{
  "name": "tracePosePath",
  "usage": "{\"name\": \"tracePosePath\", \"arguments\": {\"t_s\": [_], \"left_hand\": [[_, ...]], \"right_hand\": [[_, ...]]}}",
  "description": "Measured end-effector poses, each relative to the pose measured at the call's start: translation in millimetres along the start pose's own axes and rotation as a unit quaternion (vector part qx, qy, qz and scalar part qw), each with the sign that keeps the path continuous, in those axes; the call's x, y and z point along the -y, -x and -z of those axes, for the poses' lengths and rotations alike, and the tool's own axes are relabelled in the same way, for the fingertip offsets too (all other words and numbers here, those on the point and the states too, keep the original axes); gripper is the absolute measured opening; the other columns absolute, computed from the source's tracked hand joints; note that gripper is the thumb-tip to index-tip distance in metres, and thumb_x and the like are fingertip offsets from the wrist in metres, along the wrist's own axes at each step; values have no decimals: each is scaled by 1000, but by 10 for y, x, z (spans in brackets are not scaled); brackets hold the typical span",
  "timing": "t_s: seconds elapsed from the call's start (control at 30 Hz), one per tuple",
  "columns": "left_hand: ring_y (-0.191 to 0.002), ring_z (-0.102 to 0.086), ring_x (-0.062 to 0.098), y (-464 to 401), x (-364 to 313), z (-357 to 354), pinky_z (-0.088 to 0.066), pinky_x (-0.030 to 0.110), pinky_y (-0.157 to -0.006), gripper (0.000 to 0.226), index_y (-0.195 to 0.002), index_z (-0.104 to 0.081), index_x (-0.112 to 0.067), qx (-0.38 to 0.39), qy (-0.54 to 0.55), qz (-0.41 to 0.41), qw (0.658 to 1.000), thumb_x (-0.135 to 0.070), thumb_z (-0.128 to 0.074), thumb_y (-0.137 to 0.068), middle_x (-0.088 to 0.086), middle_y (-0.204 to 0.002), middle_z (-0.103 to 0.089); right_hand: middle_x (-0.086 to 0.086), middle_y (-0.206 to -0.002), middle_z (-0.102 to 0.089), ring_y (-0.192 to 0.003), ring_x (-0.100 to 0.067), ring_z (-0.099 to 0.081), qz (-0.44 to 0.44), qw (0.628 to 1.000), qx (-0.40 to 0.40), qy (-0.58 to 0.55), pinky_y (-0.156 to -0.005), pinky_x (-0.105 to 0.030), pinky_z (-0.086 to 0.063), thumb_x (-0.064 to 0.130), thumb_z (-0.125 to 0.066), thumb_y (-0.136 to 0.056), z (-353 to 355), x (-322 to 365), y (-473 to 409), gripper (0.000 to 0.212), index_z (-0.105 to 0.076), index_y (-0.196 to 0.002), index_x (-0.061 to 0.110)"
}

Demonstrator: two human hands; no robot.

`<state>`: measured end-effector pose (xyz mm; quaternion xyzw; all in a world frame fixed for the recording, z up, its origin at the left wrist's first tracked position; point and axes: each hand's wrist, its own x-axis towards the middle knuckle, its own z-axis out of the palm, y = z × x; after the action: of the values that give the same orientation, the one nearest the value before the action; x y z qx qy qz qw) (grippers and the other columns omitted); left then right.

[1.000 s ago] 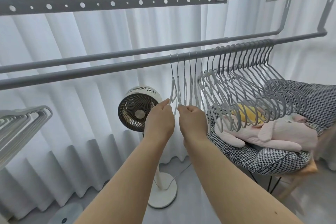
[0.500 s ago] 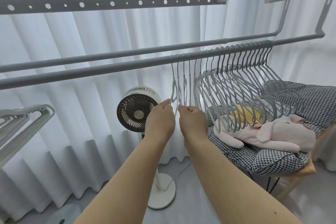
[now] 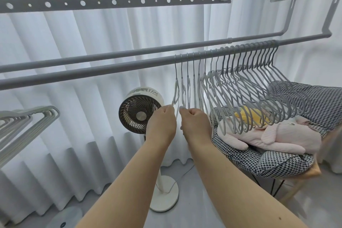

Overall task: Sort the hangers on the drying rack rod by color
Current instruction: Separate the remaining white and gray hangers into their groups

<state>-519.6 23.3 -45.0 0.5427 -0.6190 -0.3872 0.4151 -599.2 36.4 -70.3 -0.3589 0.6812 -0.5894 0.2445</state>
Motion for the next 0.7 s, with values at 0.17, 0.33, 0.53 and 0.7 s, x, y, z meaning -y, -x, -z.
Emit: {"name": "tracePosePath", "arguments": {"t_s": [0.17,0.33,0.53,0.7], "left_hand": [[-79,-56,34,33,-13,18,-48,50,-89,42,-67,-50,-12,4,-21,-11,1000,-31,-36,-102,15,-81,-60],[-82,-60,33,69,18,18,-50,52,-90,43,-77,-60,-10,3,-29,-15,999,-38,-36,-99,8,-76,-62],[-96,-65,40,132,18,10,-51,54,-90,44,-91,-63,-6,5,-32,-22,999,-40,-36,-97,19,-96,-68],[-94,-65,35,154,68,31,-49,45,-91,42,-74,-54,-17,-11,-55,-28,998,-39,-30,-101,13,-95,-68]], "right_hand": [[2,-82,-70,-82,-19,-63,10,998,4,54,-57,-25,-33,50,-43,-91,31,41,54,33,-63,-94,23],[3,-81,-69,-78,-15,-60,25,996,9,87,-55,-24,-31,48,-40,-93,66,54,99,33,-62,-95,23],[5,-90,-66,-85,-18,-56,35,989,-8,140,-68,-30,-37,51,-37,-95,121,40,152,41,-61,-111,22],[1,-105,-64,-87,-18,-49,47,980,-33,189,-73,-31,-36,52,-35,-95,197,49,211,46,-58,-119,20]]}}
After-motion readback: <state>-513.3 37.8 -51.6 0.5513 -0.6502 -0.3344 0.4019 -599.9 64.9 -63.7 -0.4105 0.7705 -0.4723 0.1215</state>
